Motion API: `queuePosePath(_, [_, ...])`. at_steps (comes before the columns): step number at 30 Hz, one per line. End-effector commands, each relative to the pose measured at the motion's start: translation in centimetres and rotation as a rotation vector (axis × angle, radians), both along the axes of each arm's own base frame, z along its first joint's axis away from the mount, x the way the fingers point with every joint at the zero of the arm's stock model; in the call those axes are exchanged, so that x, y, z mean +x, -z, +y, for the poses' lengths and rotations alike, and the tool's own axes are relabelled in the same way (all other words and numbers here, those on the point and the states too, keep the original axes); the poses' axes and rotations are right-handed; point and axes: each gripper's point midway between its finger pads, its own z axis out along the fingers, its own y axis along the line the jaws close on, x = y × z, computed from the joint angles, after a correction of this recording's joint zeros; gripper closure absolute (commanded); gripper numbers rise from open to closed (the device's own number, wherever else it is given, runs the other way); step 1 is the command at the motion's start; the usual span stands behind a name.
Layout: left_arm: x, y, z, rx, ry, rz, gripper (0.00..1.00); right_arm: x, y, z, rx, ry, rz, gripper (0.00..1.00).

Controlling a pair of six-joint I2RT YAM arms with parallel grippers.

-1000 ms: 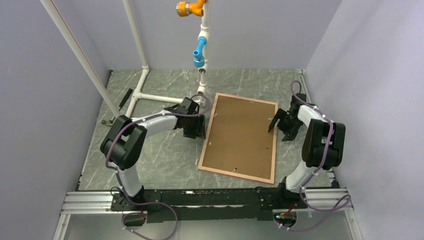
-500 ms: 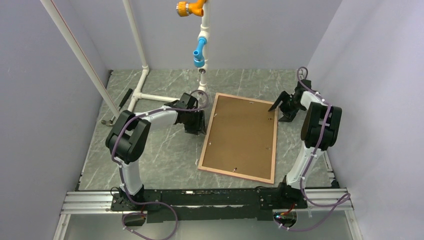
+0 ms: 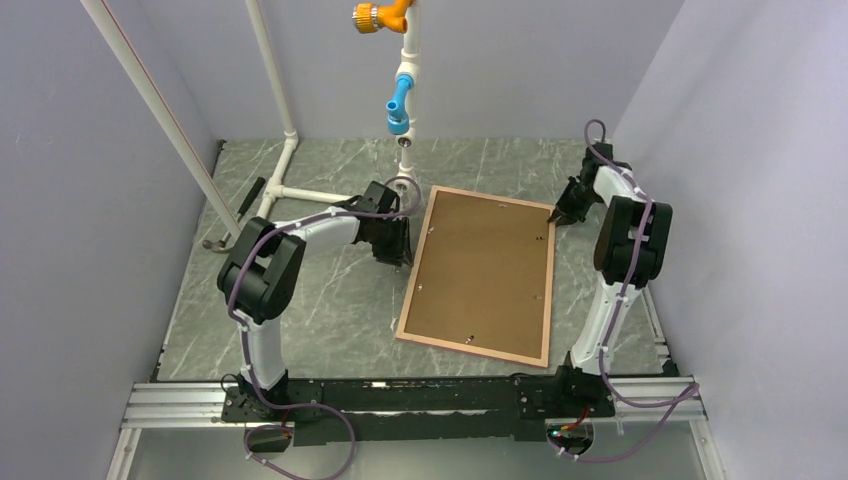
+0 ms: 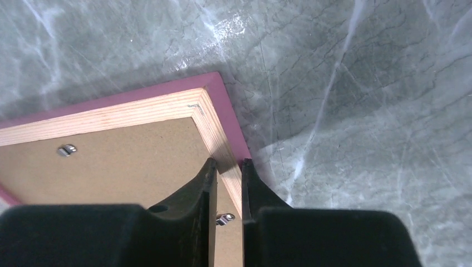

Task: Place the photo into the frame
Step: Install the photo frame at the center of the board.

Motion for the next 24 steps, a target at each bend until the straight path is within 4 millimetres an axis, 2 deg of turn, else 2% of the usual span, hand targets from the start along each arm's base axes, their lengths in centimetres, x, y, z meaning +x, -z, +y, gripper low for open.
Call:
queuePosePath(1, [-0.6,1.8,0.3,0.075,0.011,0.030,0.60,-1.7,5.8,-0.5,-0.222,-0.055,0.204,0.92])
queuePosePath(2, [-0.7,1.8,0.2,0.076,0.014,0.030,0.59,-1.9,6.5,-0.3,-0.248,-0.075,0.234,0.93])
queuePosePath(5, [-0.9,1.8,0.0,0.078,0.016,0.031,0.56,-1.6,6.0,0.1,-0.343,-0.125,0.240,0.96])
queuePosePath(8, [-1.2,1.6,0.0,0.065,0.015,0.035,0.50,-1.6,5.7,0.7,-0.408,-0.178,0.244,0.91])
queuePosePath(11, [-1.5,1.1,-0.1,0.050,0.016,0.031,0.49,-1.8,5.5,0.7,-0.451,-0.208,0.276,0.74])
queuePosePath(13, [-1.8,0.7,0.0,0.047,0.016,0.028,0.49,-1.6,5.6,2.3,-0.450,-0.254,0.284,0.65])
queuePosePath(19, [-2.3,0.8,0.3,0.060,0.016,0.036,0.49,-1.4,5.6,3.3,-0.408,-0.296,0.301,0.46])
queuePosePath(22, [-2.8,1.2,0.6,0.070,0.016,0.045,0.49,-1.2,3.5,3.7,-0.363,-0.275,0.233,0.33])
queuePosePath(24, [-3.2,1.3,0.7,0.078,0.017,0.045,0.49,-1.0,1.1,4.1,-0.325,-0.252,0.162,0.22])
